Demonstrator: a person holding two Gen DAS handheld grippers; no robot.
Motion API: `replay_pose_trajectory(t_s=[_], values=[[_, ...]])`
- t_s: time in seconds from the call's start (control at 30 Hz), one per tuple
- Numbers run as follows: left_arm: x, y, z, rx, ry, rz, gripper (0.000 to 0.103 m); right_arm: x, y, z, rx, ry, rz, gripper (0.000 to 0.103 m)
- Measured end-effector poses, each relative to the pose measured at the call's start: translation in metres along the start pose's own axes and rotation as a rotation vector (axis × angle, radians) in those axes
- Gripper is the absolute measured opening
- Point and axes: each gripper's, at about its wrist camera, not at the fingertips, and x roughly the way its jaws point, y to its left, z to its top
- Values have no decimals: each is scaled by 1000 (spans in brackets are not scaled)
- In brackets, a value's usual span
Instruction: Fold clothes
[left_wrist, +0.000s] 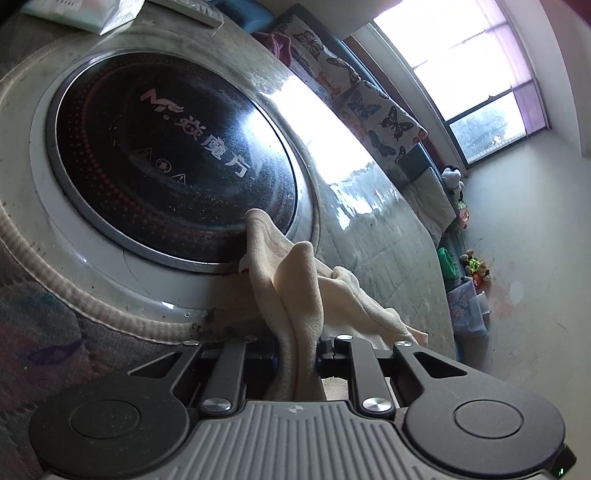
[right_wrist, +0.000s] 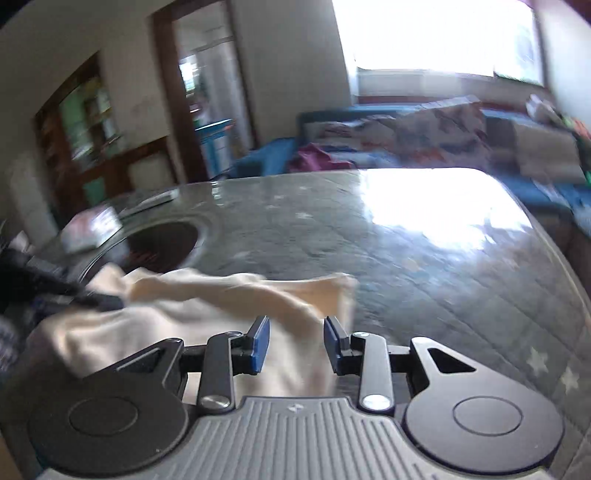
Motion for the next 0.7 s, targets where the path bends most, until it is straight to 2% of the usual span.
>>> replay_pose_trajectory(t_s=[0.17,0.33,0.4,0.5,0.7], values=[[1,-3,-2,21,0,10,19,18,-26,-8,115,26,12,33],[1,-7,-3,51,-6,22,19,21,-26,-11,131,15,24,32],[1,-10,-4,61,-8,30,18,22,-23,-10,129,8,23,20],[1,-14,-5,79,-11,50,18,19,-20,-9,130,-5,16,10],[-5,-32,-8,138,-28,45,16,-2,-16,-7,117,-66,21,8]])
